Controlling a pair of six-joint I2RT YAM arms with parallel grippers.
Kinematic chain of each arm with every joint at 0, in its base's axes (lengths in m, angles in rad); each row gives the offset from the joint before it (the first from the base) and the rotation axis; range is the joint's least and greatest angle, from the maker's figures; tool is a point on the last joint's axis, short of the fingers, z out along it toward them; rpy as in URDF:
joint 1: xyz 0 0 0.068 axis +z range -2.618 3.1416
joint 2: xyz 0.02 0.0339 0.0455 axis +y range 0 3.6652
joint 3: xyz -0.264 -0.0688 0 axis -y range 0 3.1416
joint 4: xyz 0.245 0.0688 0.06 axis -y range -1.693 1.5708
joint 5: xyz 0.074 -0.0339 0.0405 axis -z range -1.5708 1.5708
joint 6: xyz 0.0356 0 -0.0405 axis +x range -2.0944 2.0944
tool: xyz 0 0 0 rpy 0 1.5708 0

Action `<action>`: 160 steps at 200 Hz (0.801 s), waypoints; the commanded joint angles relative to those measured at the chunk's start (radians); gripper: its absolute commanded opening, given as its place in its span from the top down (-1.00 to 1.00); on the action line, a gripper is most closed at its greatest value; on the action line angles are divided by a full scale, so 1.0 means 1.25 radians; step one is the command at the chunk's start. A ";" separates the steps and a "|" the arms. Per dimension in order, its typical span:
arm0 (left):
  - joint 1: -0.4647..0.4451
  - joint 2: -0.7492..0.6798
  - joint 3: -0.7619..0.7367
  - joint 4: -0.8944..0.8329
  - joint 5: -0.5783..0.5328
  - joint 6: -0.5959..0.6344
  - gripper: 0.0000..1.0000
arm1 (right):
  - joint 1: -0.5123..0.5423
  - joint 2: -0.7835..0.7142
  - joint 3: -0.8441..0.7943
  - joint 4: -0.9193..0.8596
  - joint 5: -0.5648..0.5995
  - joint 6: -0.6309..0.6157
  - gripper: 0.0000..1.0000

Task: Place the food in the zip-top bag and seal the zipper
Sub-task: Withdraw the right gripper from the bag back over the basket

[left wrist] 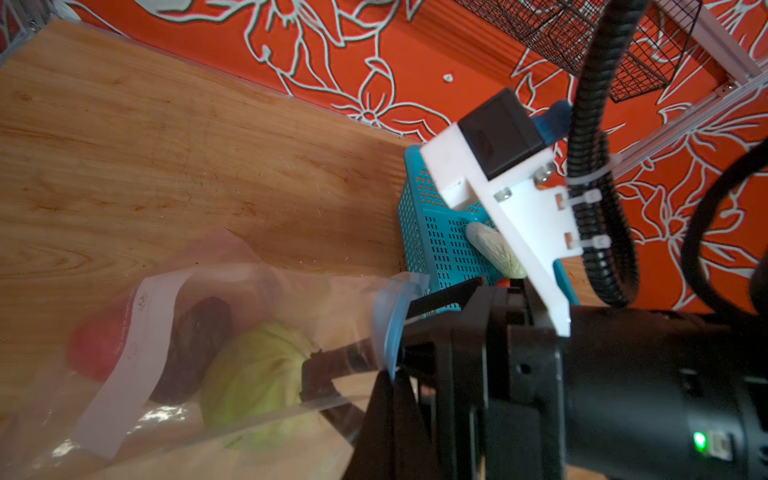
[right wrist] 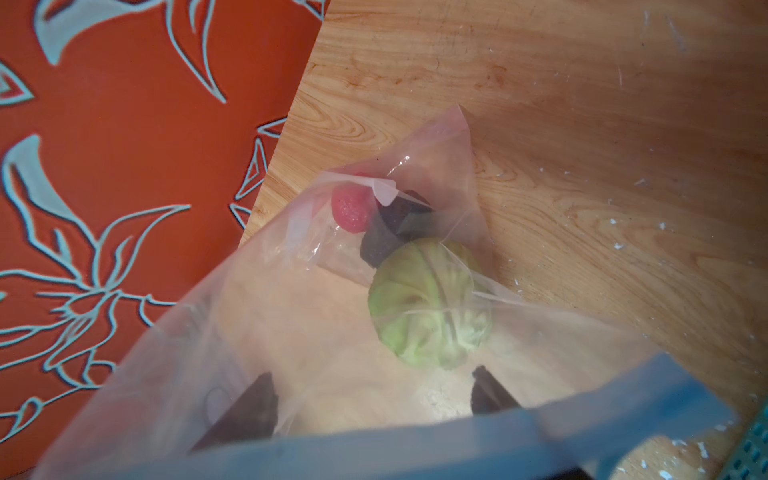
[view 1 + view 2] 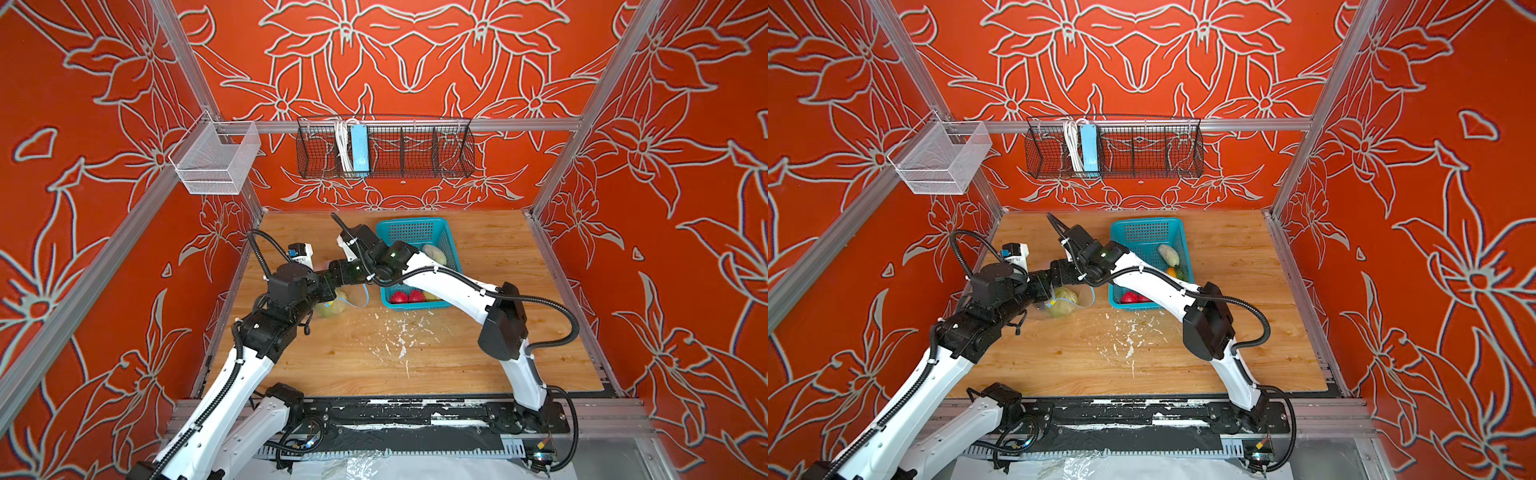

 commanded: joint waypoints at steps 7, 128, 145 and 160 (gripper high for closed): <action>-0.001 -0.006 0.014 0.022 -0.004 0.003 1.00 | 0.016 -0.063 -0.031 0.003 0.014 0.008 -0.52; -0.001 -0.019 0.001 0.030 0.007 -0.005 1.00 | 0.015 -0.157 -0.098 -0.061 0.105 0.014 -0.42; -0.001 -0.024 -0.001 0.029 0.001 -0.004 1.00 | 0.013 -0.178 -0.119 -0.064 0.120 0.009 -0.42; -0.001 -0.027 -0.001 0.026 -0.003 -0.001 1.00 | 0.012 -0.198 -0.136 -0.068 0.135 0.004 -0.43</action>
